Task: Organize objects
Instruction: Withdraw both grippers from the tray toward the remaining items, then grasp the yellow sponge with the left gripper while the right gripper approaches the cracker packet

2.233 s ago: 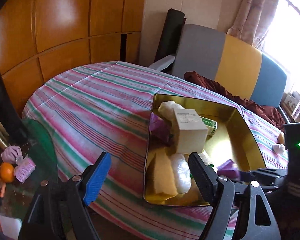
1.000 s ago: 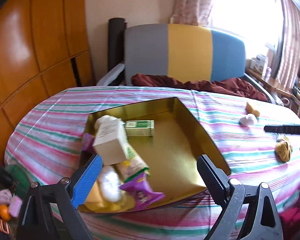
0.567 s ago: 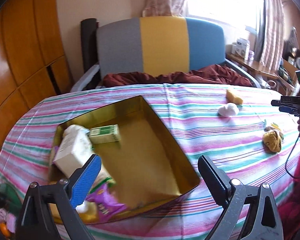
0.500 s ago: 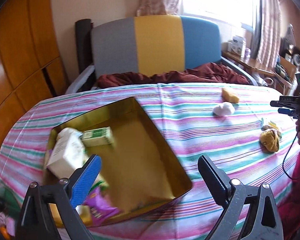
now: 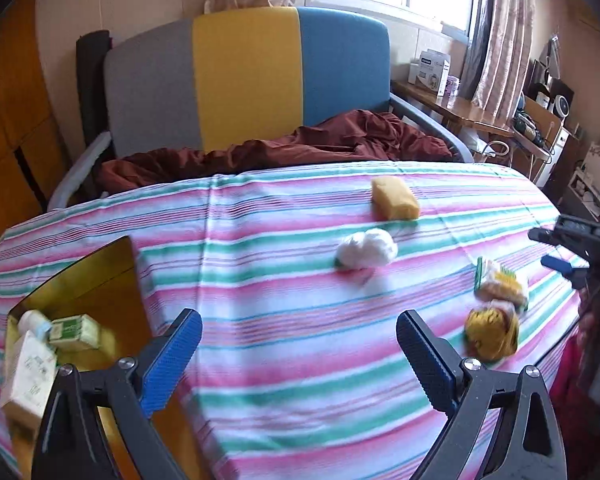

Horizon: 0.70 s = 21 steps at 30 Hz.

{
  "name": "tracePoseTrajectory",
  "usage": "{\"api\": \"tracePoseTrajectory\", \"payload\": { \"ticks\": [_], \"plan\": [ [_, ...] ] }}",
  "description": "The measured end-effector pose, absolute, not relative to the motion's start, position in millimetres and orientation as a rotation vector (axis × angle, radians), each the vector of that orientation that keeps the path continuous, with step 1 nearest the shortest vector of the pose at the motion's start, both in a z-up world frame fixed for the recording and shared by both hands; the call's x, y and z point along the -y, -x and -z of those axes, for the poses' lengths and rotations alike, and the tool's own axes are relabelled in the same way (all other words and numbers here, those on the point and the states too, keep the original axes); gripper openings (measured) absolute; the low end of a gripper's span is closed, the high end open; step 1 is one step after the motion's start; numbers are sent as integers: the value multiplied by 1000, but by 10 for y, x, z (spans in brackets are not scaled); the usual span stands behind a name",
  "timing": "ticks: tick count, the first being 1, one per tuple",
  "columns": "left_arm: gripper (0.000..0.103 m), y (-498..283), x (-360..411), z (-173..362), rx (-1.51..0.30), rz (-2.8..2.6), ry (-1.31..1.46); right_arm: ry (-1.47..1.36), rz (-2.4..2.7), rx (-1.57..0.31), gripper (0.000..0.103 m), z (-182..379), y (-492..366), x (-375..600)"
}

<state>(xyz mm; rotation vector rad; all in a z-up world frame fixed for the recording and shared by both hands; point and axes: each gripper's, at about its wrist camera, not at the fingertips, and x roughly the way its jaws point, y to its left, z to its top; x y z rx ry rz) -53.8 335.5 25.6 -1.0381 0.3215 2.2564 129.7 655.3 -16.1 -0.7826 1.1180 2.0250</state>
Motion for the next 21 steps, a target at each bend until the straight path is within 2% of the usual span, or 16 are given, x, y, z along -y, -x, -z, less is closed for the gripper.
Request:
{"api": "tracePoseTrajectory", "payload": {
  "ticks": [3,15,21],
  "plan": [
    [99,653,-3622,-267,-323,-2235,1038,737,-1998,-1191,61,181,-1403,-6626],
    [99,1144,-4717,-85,-379,-2138,1087,817,-2065,-1250,62,222,-1259,-6577],
    [99,1330,-5262,75,-464,-2125,1080,842,-2089,-1291,62,247,-1230,-6565]
  ]
}}
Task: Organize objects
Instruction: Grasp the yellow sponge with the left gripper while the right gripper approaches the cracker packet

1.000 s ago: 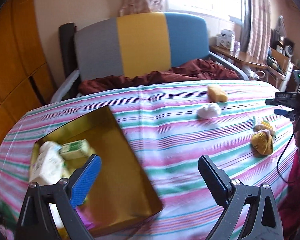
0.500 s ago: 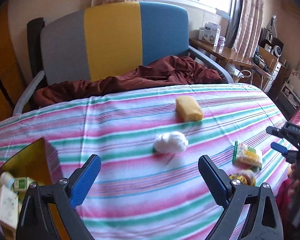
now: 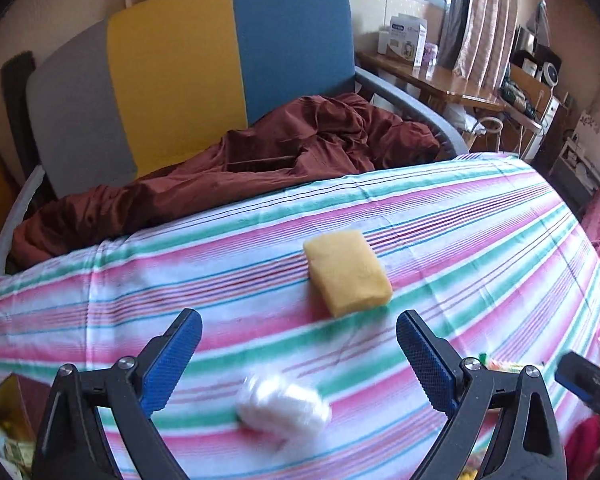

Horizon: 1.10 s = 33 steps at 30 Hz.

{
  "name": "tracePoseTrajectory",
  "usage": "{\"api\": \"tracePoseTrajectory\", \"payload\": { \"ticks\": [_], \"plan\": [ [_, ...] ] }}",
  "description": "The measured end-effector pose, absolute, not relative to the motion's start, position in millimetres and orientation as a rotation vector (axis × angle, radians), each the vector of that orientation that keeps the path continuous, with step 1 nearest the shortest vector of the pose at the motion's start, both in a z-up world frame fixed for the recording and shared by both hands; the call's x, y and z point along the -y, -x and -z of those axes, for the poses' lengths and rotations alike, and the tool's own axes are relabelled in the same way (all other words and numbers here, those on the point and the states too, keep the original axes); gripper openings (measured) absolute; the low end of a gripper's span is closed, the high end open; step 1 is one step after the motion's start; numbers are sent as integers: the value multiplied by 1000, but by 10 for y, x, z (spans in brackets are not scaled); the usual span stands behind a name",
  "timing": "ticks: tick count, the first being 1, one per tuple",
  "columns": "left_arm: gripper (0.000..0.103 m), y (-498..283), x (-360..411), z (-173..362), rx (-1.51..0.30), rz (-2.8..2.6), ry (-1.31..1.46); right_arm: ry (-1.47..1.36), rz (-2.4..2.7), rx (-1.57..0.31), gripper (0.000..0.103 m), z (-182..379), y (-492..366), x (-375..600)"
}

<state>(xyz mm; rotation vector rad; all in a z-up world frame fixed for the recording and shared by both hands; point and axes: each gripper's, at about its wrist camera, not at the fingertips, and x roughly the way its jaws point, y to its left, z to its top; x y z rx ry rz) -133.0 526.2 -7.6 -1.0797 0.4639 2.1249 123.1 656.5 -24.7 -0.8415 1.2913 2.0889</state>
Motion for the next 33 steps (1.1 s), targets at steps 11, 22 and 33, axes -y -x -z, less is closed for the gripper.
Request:
{"api": "tracePoseTrajectory", "payload": {
  "ticks": [11,22,33],
  "plan": [
    [98,1614,-5911,425,-483,-2120,1181,870,-2107,-1334,63,291,-1196,-6551],
    [55,1580,-6119,700,-544,-2074,1220,880,-2101,-1308,63,306,-1180,-6534],
    [56,553,-5233,91,-526,-2073,893,905,-2046,-1269,63,336,-1170,-6588]
  ]
}}
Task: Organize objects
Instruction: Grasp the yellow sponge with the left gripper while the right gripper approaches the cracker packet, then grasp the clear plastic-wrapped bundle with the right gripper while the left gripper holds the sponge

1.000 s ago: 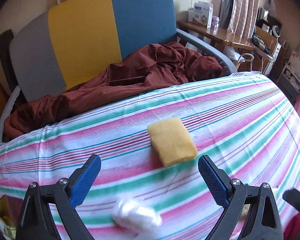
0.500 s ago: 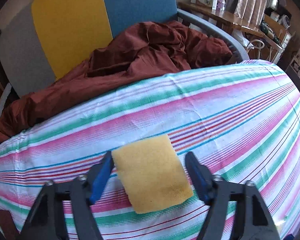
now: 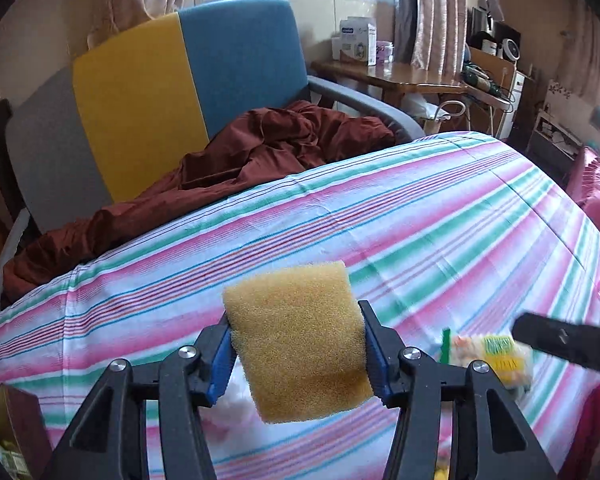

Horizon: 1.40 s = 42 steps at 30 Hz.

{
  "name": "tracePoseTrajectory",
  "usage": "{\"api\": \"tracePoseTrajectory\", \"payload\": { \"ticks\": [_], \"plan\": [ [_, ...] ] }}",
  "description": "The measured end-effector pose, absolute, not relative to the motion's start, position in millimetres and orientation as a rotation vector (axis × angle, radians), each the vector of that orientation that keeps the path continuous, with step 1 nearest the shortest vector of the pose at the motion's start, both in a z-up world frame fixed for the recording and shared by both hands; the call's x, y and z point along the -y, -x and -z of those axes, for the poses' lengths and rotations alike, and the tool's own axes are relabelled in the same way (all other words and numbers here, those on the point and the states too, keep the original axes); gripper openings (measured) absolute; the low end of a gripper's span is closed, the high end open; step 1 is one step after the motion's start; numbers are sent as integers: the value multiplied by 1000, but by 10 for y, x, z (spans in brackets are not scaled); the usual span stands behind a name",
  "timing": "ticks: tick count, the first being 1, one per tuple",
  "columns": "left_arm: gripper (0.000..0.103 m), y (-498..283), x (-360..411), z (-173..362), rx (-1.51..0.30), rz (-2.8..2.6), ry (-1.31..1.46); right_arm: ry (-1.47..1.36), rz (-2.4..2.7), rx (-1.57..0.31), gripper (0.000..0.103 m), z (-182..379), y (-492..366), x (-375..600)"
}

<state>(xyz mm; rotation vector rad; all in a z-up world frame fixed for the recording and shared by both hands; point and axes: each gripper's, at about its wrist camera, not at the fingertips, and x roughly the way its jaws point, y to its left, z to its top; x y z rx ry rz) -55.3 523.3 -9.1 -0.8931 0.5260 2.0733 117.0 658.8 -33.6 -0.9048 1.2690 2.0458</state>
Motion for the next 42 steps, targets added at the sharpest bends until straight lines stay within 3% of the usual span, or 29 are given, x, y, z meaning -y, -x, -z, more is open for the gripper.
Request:
{"api": "tracePoseTrajectory", "payload": {
  "ticks": [7,14,23,30,42],
  "plan": [
    [56,65,-4166,92,-504,-2147,866,974,-2034,-1243,63,393,-1096,-6586],
    [56,29,-3362,621,-401,-2145,1141,1057,-2101,-1236,63,421,-954,-6480],
    [56,-74,-3373,807,-402,-2157,1064,1063,-2201,-1159,62,326,-852,-6330],
    [56,-104,-3350,825,-392,-2170,999,1146,-2349,-988,62,230,-573,-6029],
    [57,-92,-3252,846,-320,-2152,952,1419,-2435,-774,62,326,502,-5415]
  ]
}}
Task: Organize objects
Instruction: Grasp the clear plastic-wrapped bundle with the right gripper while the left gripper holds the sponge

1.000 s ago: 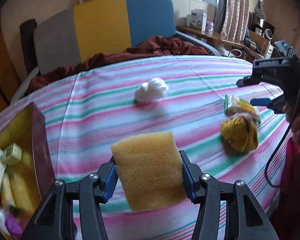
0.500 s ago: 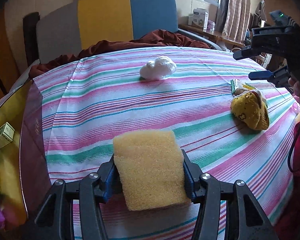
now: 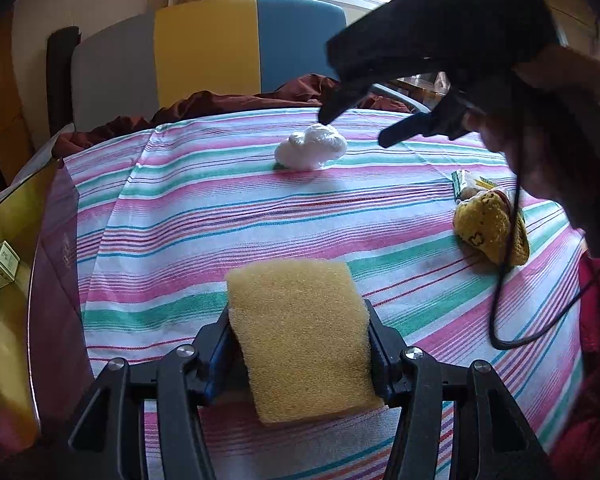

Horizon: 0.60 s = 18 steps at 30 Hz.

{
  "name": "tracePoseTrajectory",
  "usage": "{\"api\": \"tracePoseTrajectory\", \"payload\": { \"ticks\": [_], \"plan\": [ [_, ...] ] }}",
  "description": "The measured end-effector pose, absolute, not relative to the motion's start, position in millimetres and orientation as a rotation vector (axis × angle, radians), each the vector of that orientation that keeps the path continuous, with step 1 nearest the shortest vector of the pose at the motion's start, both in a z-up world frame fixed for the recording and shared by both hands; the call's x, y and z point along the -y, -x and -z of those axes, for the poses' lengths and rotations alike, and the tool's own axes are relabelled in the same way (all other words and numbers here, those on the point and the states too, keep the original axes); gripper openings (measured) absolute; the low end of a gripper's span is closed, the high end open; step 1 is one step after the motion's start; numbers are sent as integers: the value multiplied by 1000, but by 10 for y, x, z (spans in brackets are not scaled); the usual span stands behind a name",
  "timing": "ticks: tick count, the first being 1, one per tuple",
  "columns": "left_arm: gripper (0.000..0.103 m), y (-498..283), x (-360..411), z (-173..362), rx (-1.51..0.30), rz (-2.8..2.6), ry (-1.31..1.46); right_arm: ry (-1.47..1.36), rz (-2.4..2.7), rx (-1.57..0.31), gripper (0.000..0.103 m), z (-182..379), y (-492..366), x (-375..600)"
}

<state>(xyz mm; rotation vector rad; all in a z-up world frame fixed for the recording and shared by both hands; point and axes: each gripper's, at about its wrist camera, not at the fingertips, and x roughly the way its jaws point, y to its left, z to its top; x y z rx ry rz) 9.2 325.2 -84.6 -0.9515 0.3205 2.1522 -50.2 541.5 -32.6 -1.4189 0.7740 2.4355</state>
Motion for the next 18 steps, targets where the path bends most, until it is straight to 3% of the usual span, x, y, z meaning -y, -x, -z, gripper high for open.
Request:
{"api": "tracePoseTrajectory", "payload": {
  "ticks": [7,9,12,18],
  "plan": [
    [58,-63,-3214,855,-285,-2134,956,1572,-2378,-588,61,614,1133,-5259],
    [59,-57,-3208,854,-280,-2131,955,1622,-2396,-554,38,670,1138,-5189],
    [59,-53,-3197,855,-271,-2129,954,1604,-2420,-429,37,635,987,-5069],
    [59,-48,-3177,851,-270,-2130,950,1667,-2443,-490,37,660,325,-4885]
  ]
}}
